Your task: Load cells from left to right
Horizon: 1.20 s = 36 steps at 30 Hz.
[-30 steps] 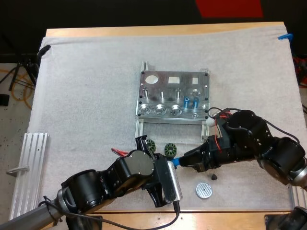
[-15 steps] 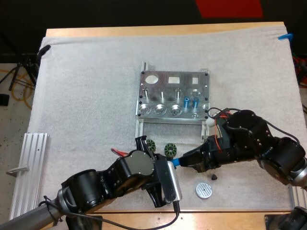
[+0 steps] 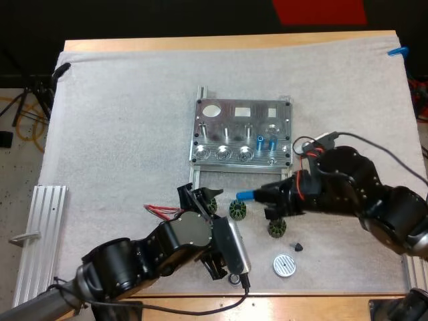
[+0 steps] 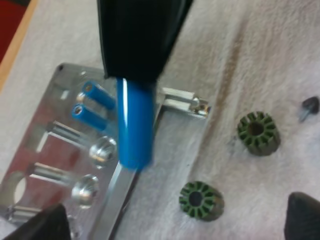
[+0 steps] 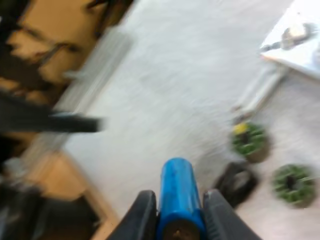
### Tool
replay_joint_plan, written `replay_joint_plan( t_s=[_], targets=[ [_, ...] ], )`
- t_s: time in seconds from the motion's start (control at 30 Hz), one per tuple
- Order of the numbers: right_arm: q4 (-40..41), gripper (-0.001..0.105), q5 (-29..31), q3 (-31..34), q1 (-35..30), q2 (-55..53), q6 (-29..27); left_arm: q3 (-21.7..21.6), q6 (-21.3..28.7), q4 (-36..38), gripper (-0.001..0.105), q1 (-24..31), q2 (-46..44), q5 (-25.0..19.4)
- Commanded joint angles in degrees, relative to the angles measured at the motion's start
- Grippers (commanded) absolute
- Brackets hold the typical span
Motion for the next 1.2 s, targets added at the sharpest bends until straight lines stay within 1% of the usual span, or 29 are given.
replay_joint_plan(
  t_s=[0.0,0.07,0.13,0.17,0.2,0.3,0.37,0.43,0.47,0.53,0.63,0.8,1.0,1.17],
  targets=[
    [1.6,0.0,5.44,-1.71,-0.02,1.46,-2.07,-0.43,-0.34,0.0,0.085,-0.12,-1.22,-1.66],
    [4.68,0.0,8.63,-4.23,-0.02,4.09,-3.76,-0.43,-1.46,0.0,0.085,-0.12,-2.46,-1.66],
    [8.7,0.0,13.12,-8.34,-0.02,8.29,-6.26,-0.43,-4.58,0.0,0.085,0.76,-4.22,-1.66],
    [9.53,0.0,13.87,-9.08,-0.02,8.99,-6.57,-0.43,-5.07,0.0,0.085,1.13,-4.62,-1.66],
    [10.91,0.0,15.97,-11.2,-0.14,11.15,-7.05,-0.43,-6.44,0.0,0.085,2.05,-5.36,-1.66],
    [13.71,0.0,16.89,-16.14,-1.45,16.0,-7.69,-0.43,-8.81,0.0,0.085,4.68,-6.68,-1.66],
    [15.95,0.0,17.31,-19.34,-3.05,18.77,-7.69,-0.43,-9.4,0.0,0.085,6.68,-7.42,-1.18],
    [19.23,0.0,18.46,-23.51,-5.5,22.71,-7.69,-0.43,-9.4,0.0,0.085,9.07,-8.33,1.21],
    [19.66,0.0,18.87,-24.17,-5.87,23.59,-7.87,-0.43,-9.53,0.0,0.085,9.7,-8.49,1.98],
    [21.93,0.0,21.42,-27.64,-7.76,26.55,-10.46,-0.43,-9.53,0.0,0.085,11.92,-9.15,7.41],
    [23.86,0.0,23.5,-30.43,-9.32,29.6,-12.28,-0.43,-9.53,0.0,0.085,14.38,-9.16,11.54],
    [24.5,0.0,25.96,-31.15,-10.06,33.3,-14.63,-0.32,-8.7,0.0,0.085,16.47,-9.16,12.44],
    [24.4,0.0,29.5,-31.15,-10.06,37.33,-15.8,-0.32,-8.72,0.0,0.085,16.65,-9.16,12.61],
    [23.65,0.0,29.96,-31.15,-10.16,39.47,-16.98,-0.32,-8.72,0.0,0.085,16.65,-9.16,12.61]
  ],
)
